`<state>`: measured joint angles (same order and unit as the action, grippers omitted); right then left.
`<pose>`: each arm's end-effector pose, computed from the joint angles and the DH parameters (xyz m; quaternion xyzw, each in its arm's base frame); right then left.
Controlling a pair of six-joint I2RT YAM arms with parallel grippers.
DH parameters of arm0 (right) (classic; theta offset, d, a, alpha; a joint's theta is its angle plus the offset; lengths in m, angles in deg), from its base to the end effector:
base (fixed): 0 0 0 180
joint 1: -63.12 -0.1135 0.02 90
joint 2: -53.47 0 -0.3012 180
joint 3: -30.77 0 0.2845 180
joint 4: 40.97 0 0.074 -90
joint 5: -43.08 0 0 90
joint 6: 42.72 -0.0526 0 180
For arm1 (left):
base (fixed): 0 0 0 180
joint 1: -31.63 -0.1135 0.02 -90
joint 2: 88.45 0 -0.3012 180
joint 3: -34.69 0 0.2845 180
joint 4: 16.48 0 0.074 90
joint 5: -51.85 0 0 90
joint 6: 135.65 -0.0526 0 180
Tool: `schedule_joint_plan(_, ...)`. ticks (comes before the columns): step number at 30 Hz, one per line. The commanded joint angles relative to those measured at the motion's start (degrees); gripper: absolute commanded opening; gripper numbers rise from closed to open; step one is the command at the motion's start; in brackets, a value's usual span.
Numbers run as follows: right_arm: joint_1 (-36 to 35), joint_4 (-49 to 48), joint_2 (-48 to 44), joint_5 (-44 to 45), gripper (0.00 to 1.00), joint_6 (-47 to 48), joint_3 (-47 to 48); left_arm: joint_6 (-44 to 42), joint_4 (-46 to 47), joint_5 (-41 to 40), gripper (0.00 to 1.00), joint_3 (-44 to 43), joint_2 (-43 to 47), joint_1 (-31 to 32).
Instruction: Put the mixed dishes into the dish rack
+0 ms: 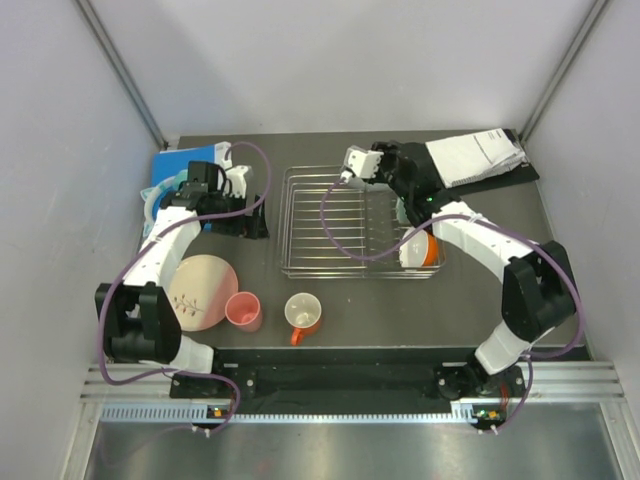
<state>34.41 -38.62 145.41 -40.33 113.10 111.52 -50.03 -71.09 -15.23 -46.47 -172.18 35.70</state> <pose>0.3818 0.2022 0.3298 -0.5519 0.5583 -0.2394 0.5713 0.3354 -0.0444 0.2972 0.1252 0.9335 -0.1898 0.2774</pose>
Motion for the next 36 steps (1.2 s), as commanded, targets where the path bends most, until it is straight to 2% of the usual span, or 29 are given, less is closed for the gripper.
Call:
schedule_joint_plan(1,0.4,-10.1,1.4,2.6,0.47,-0.8,7.4,0.1,1.1,0.2,0.97,0.7,2.2,0.1)
schedule_joint_plan(6,-0.2,-7.0,-0.5,2.2,0.49,-3.3,7.5,-0.3,1.6,-0.3,0.97,1.6,2.8,0.1)
schedule_joint_plan(16,-2.0,-2.0,-12.0,1.3,0.55,-9.5,-2.6,0.3,2.1,0.3,0.97,1.3,2.1,0.1)
schedule_joint_plan(29,-3.5,2.6,-20.8,1.3,0.56,-15.2,-4.9,0.4,1.2,-0.2,0.96,0.0,2.2,0.1)
schedule_joint_plan(32,-4.9,2.9,-22.8,1.6,0.55,-17.4,-5.6,0.2,0.9,-0.8,0.96,0.1,2.8,0.1)
schedule_joint_plan(36,-11.1,2.0,-25.8,4.1,0.52,-24.4,-6.5,-1.0,-1.8,-3.4,0.96,-1.3,4.0,-0.3)
